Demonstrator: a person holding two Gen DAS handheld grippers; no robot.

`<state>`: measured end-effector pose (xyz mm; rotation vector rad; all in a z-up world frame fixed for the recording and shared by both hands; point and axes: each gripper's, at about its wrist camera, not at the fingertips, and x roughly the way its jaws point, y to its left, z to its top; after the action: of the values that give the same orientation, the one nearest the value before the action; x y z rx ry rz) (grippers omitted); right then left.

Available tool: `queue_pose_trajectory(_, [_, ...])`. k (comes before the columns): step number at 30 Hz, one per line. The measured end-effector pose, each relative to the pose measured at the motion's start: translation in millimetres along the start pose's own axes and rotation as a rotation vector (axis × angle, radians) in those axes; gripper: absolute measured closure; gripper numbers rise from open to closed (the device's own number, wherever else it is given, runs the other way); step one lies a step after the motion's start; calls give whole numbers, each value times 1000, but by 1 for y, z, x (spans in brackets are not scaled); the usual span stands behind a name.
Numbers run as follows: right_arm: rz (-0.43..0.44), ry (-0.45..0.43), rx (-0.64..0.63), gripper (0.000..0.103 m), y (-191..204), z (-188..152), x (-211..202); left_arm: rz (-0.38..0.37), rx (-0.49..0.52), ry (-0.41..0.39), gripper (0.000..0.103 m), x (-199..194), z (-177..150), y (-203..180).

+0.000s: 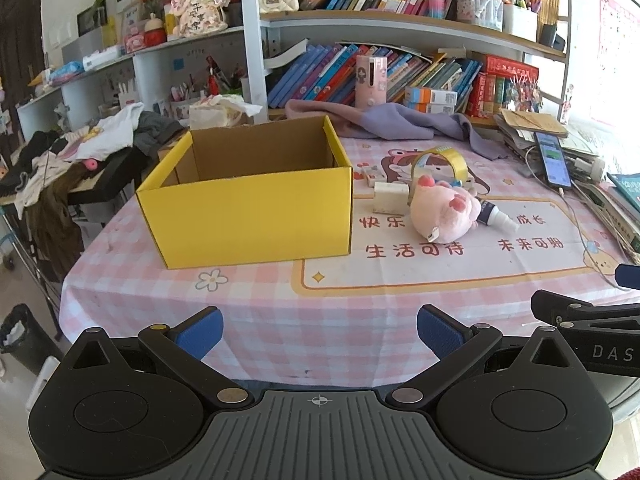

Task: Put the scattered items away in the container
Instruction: 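Move both grippers toward the pink plush pig and lotion bottle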

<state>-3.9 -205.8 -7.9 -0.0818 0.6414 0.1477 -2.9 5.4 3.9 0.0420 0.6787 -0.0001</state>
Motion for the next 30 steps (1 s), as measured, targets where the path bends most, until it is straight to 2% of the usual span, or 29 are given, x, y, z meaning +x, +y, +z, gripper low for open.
queue_pose_trajectory(8, [-25,10,24,0,-7,2,6,-11,14,-4,0,6,0,-2])
queue_pose_trajectory(20, [-41,21,30,1,-19,1,12,-70,47,26,0,21,3,-16])
queue_pose_trajectory(24, [-51,-13,-7,2,-28,5,14,-126,49,18,0,23,6,-19])
queue_pose_trajectory(30, [-46,-16,10,6,-35,4,16,-184,122,-9,0,26,11,-38])
